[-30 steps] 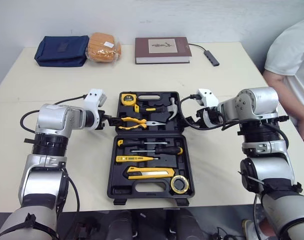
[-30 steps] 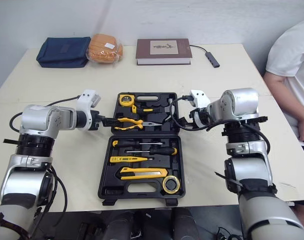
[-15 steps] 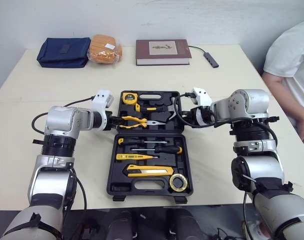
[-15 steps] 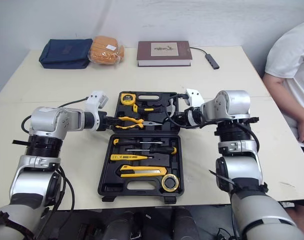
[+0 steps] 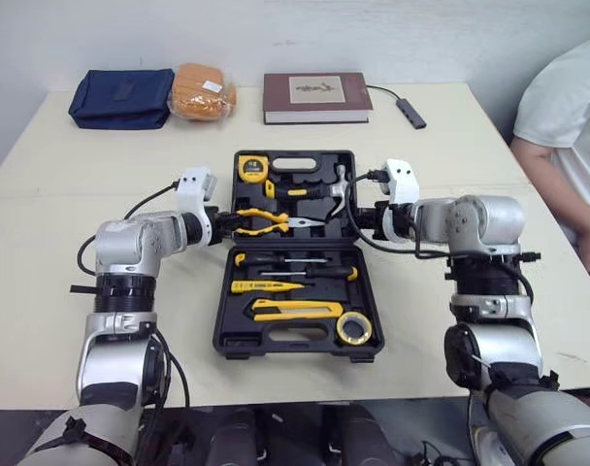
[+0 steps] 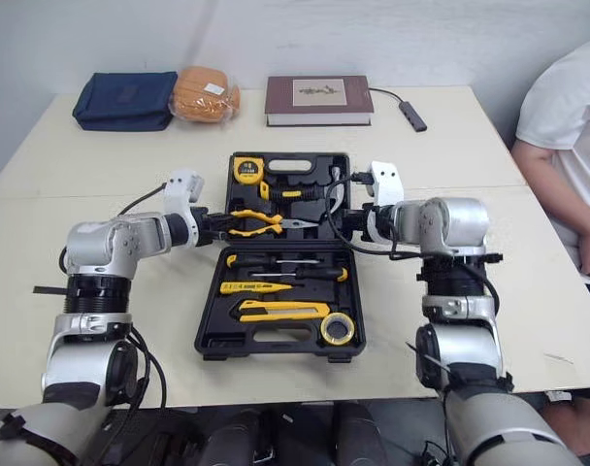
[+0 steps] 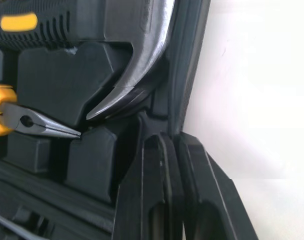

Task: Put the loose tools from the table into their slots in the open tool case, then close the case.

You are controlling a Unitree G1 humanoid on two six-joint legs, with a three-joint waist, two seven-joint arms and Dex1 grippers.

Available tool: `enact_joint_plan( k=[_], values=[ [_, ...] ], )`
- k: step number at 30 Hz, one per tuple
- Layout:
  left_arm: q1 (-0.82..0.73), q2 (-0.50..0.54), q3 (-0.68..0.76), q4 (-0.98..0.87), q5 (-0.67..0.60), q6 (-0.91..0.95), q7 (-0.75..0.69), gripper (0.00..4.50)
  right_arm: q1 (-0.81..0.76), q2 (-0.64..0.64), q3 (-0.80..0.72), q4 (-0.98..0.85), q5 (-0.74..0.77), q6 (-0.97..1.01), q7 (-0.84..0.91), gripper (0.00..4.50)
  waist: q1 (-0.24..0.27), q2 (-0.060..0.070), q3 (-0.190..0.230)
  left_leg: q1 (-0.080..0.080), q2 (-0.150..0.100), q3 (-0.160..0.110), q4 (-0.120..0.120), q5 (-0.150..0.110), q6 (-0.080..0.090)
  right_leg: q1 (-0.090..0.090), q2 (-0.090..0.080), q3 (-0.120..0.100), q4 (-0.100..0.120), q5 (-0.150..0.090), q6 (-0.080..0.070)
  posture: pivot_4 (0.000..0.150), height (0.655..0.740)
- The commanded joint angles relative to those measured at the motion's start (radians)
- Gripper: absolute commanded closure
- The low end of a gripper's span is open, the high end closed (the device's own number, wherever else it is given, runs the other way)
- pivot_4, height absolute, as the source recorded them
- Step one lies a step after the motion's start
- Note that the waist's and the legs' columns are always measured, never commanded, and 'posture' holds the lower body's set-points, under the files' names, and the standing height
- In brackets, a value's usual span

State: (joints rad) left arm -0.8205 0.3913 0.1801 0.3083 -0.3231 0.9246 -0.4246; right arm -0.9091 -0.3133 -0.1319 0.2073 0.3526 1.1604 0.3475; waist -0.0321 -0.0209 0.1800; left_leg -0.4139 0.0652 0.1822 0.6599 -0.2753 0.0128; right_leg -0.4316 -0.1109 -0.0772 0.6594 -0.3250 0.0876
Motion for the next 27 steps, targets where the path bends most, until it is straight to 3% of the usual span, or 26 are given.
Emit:
enact_joint_plan(
  k=[1, 4, 8, 11, 14, 17, 22, 23, 25, 27],
  values=[
    [-0.001, 0.008, 0.054, -0.085, -0.027, -0.195, -0.041, 4.34, 0.023, -0.048, 0.000, -0.108, -0.004, -0.177, 0.063, 4.50, -0.002, 0.000, 0.000, -0.001, 0.000, 0.000, 0.000, 0.000, 0.000, -0.001, 0.000, 0.000, 0.000, 0.000, 0.000, 0.150, 0.7400],
    [0.058, 0.020, 0.023, -0.122, -0.011, -0.356, -0.107, 4.34, 0.095, -0.082, 0.032, -0.154, -0.019, -0.278, 0.109, 4.50, -0.004, 0.000, 0.000, -0.007, 0.000, 0.000, 0.000, 0.000, 0.000, -0.007, 0.001, 0.000, 0.001, 0.000, 0.000, 0.150, 0.7400],
    [0.140, 0.030, -0.001, -0.125, 0.063, -0.642, -0.119, 4.34, 0.222, -0.153, 0.131, -0.174, -0.167, -0.658, 0.146, 4.50, -0.003, 0.000, 0.000, -0.009, 0.000, 0.001, -0.001, 0.000, 0.000, -0.009, 0.003, 0.000, -0.002, 0.000, 0.000, 0.150, 0.7400],
    [0.224, 0.046, -0.026, -0.104, 0.129, -0.857, -0.123, 4.34, 0.336, -0.246, 0.226, -0.066, -0.328, -1.061, 0.168, 4.50, 0.001, -0.001, 0.001, -0.009, -0.001, 0.003, -0.001, 0.000, 0.000, -0.009, 0.002, 0.001, -0.003, 0.000, 0.001, 0.150, 0.7400],
    [0.265, 0.052, -0.033, -0.077, 0.145, -0.967, -0.124, 4.34, 0.373, -0.267, 0.241, 0.025, -0.366, -1.245, 0.155, 4.50, 0.002, -0.001, 0.001, -0.008, 0.000, 0.004, 0.001, -0.001, 0.001, -0.008, 0.002, 0.001, -0.005, 0.001, 0.001, 0.150, 0.7400],
    [0.373, 0.111, -0.079, -0.067, 0.259, -1.218, -0.137, 4.34, 0.431, -0.322, 0.282, 0.120, -0.509, -1.515, 0.066, 4.50, 0.001, -0.001, 0.001, -0.006, 0.001, 0.004, 0.003, 0.000, 0.002, -0.006, 0.001, 0.001, -0.004, 0.002, 0.002, 0.150, 0.7400],
    [0.475, 0.152, -0.092, -0.072, 0.250, -1.354, -0.179, 4.34, 0.486, -0.382, 0.321, 0.224, -0.659, -1.715, -0.054, 4.50, 0.000, -0.002, 0.001, 0.007, 0.001, 0.004, -0.001, -0.001, 0.002, 0.007, 0.000, 0.001, -0.007, 0.001, 0.001, 0.150, 0.7400],
    [0.511, 0.160, -0.098, -0.090, 0.221, -1.356, -0.217, 3.70, 0.505, -0.399, 0.330, 0.234, -0.685, -1.752, -0.070, 4.50, 0.000, -0.002, 0.001, 0.009, 0.001, 0.004, -0.001, -0.001, 0.002, 0.008, 0.000, 0.002, -0.007, 0.001, 0.001, 0.150, 0.7400],
    [0.550, 0.165, -0.093, -0.107, 0.188, -1.366, -0.241, 3.19, 0.530, -0.414, 0.332, 0.245, -0.698, -1.801, -0.091, 4.50, 0.000, -0.001, 0.000, 0.010, 0.001, 0.003, -0.001, -0.001, 0.001, 0.009, -0.001, 0.002, -0.007, 0.001, 0.001, 0.150, 0.7400],
    [0.584, 0.182, -0.061, -0.101, 0.178, -1.352, -0.228, 2.19, 0.569, -0.423, 0.318, 0.231, -0.632, -1.821, -0.055, 3.65, 0.007, -0.001, 0.000, 0.011, 0.001, 0.003, -0.002, -0.001, 0.001, 0.010, -0.002, 0.001, -0.007, 0.001, 0.001, 0.150, 0.7400]
  ],
)
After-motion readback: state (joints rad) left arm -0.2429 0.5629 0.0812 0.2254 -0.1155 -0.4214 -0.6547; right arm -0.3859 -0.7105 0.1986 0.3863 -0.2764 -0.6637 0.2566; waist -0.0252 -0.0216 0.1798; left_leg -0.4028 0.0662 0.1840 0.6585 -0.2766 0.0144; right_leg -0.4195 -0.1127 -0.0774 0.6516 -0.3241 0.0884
